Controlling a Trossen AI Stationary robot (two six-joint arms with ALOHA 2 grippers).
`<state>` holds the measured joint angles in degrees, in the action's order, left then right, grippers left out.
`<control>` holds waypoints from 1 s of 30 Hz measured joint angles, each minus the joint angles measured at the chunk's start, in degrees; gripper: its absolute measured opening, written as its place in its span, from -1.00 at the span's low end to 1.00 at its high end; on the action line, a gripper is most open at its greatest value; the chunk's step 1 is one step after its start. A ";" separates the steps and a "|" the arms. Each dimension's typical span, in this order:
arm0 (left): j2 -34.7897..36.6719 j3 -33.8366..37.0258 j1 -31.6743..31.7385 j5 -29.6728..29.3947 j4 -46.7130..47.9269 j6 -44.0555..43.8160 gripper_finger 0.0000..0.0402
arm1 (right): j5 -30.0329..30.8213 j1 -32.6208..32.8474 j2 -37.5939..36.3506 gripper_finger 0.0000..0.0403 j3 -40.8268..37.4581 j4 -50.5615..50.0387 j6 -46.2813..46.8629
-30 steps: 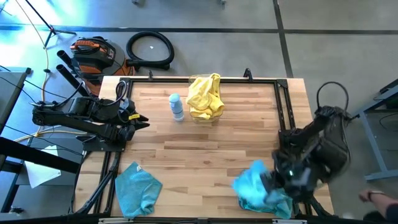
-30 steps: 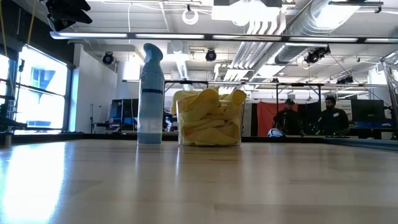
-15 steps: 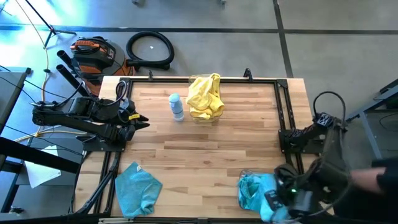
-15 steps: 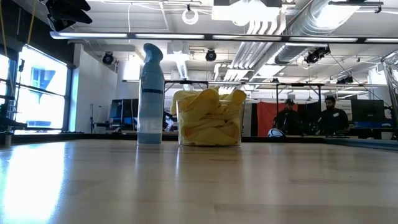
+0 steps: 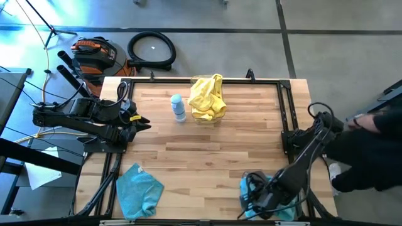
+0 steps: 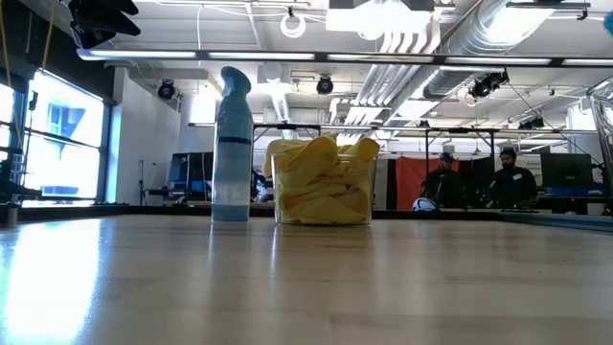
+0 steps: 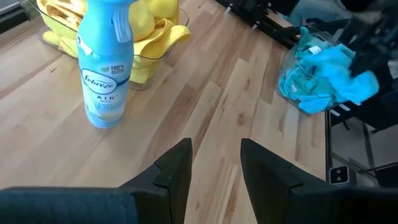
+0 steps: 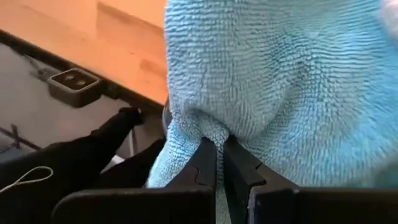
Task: Sort microfiber towel by color & place in baskets
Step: Put the blue towel into the bottom transparent bin
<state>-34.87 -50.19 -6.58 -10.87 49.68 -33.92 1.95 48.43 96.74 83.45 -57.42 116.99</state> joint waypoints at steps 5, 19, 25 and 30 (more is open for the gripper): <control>0.00 0.00 0.01 0.00 -0.01 -0.12 -0.37 | -3.80 -0.40 2.36 -1.00 -4.88 1.95 1.17; 0.00 0.00 0.02 0.00 -0.01 -0.38 -0.37 | 1.03 -0.34 7.34 -0.94 -13.98 6.62 0.82; 0.00 0.00 0.02 0.00 -0.01 -0.95 -0.37 | 1.67 -0.34 7.58 -0.64 -14.35 9.88 1.00; 0.00 0.00 0.00 0.00 -0.01 -0.47 -0.37 | 1.65 -0.06 7.69 -0.38 -14.41 14.52 -5.53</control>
<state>-34.87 -50.19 -6.58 -10.87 49.67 -34.39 3.60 48.38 104.42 69.04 -42.90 111.46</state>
